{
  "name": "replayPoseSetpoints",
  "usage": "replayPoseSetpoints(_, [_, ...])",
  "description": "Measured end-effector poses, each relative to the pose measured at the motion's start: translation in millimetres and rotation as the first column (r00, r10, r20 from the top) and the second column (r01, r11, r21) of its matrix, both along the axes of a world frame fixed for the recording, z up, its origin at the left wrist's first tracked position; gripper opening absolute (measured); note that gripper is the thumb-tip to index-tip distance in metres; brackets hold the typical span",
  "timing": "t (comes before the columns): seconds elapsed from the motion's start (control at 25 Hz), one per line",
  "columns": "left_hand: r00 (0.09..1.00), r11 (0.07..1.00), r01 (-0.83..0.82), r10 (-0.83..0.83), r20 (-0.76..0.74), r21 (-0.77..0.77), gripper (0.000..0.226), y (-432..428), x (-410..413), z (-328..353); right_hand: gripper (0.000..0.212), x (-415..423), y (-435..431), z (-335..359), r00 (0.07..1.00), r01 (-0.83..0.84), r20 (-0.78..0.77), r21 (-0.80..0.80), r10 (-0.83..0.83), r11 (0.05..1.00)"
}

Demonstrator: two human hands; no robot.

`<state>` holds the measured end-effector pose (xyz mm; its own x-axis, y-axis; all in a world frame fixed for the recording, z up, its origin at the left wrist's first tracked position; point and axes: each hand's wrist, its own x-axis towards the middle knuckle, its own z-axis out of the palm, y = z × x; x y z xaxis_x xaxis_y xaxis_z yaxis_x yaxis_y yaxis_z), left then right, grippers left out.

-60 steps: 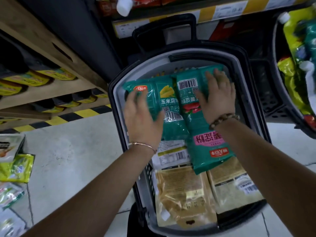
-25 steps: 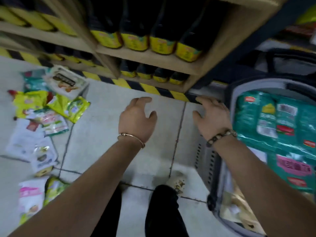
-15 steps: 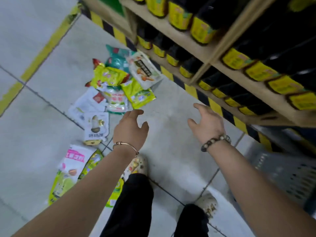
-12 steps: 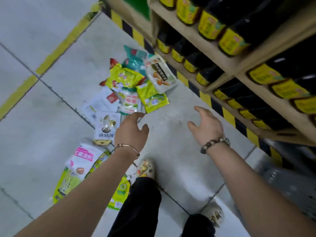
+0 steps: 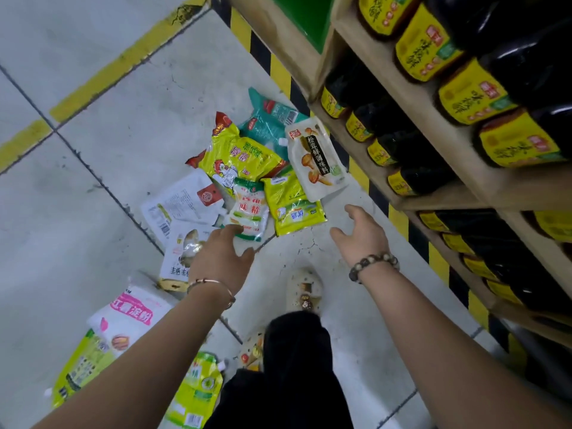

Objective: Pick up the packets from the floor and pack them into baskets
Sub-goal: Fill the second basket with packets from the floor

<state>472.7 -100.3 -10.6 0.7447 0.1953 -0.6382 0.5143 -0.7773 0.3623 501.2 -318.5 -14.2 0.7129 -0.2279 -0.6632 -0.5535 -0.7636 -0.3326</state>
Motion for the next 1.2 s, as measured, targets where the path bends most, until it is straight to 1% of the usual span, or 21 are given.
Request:
replayPoseSetpoints(0.12, [0.999,0.999,-0.03,0.031,-0.039,0.027,0.047,5.9,23.2,-35.2,0.055,31.7,-8.8,-43.3,0.999,0.029,-0.023,0.02,-0.028,0.999])
replayPoseSetpoints(0.2, [0.995,0.998,-0.025,0.03,-0.1,0.052,0.053,6.4,40.4,-64.0,0.055,55.1,-16.9,-72.0,0.997,0.075,-0.035,0.031,-0.074,0.997])
replayPoseSetpoints(0.32, [0.982,0.996,-0.082,0.088,-0.166,0.048,0.065,4.6,64.2,-108.0,0.058,88.6,-25.9,-112.1,0.991,0.132,-0.031,0.049,-0.131,0.99])
replayPoseSetpoints(0.48, [0.966,0.99,-0.126,0.138,-0.22,0.065,0.085,-4.0,80.6,-175.6,0.069,129.6,-35.9,-169.8,0.986,0.167,-0.007,0.05,-0.167,0.985])
replayPoseSetpoints(0.56, [0.963,0.978,-0.186,0.2,-0.178,0.097,0.083,-7.3,84.9,-205.8,0.075,144.7,-37.6,-198.3,0.985,0.17,0.012,0.061,-0.172,0.983])
replayPoseSetpoints(0.6, [0.955,0.963,-0.242,0.258,-0.147,0.12,0.081,-8.0,85.6,-219.9,0.078,150.3,-38.0,-212.4,0.984,0.174,0.016,0.065,-0.175,0.983])
replayPoseSetpoints(0.72, [0.914,0.911,-0.393,0.402,-0.055,0.122,0.086,-6.7,83.4,-251.8,0.091,157.3,-35.7,-246.3,0.986,0.163,0.031,0.046,-0.164,0.986])
replayPoseSetpoints(0.8, [0.903,0.895,-0.427,0.429,0.02,0.128,0.085,-7.6,79.6,-267.9,0.099,155.3,-33.7,-260.9,0.992,0.112,0.06,-0.051,-0.109,0.992])
replayPoseSetpoints(0.88, [0.886,0.876,-0.464,0.461,0.055,0.128,0.083,-8.1,77.4,-275.5,0.103,151.1,-32.2,-268.2,0.995,0.07,0.086,-0.127,-0.06,0.989])
replayPoseSetpoints(1.0, [0.896,0.89,-0.445,0.441,0.06,0.1,0.079,-7.3,75.6,-276.8,0.107,149.7,-34.7,-270.4,0.997,0.043,0.075,-0.135,-0.033,0.99])
replayPoseSetpoints(1.04, [0.907,0.902,-0.421,0.418,0.058,0.091,0.077,-5.6,75.2,-276.9,0.109,150.3,-35.5,-271.1,0.998,0.047,0.045,-0.141,-0.041,0.989])
replayPoseSetpoints(1.12, [0.923,0.921,-0.385,0.381,0.057,0.068,0.073,-2.3,76.2,-276.7,0.108,149.6,-32.7,-272.8,0.998,0.046,-0.024,-0.196,-0.051,0.98])
replayPoseSetpoints(1.2, [0.927,0.927,-0.374,0.372,0.059,0.039,0.072,-1.7,77.5,-275.6,0.108,145.7,-28.4,-273.0,0.998,0.045,-0.027,-0.255,-0.053,0.966])
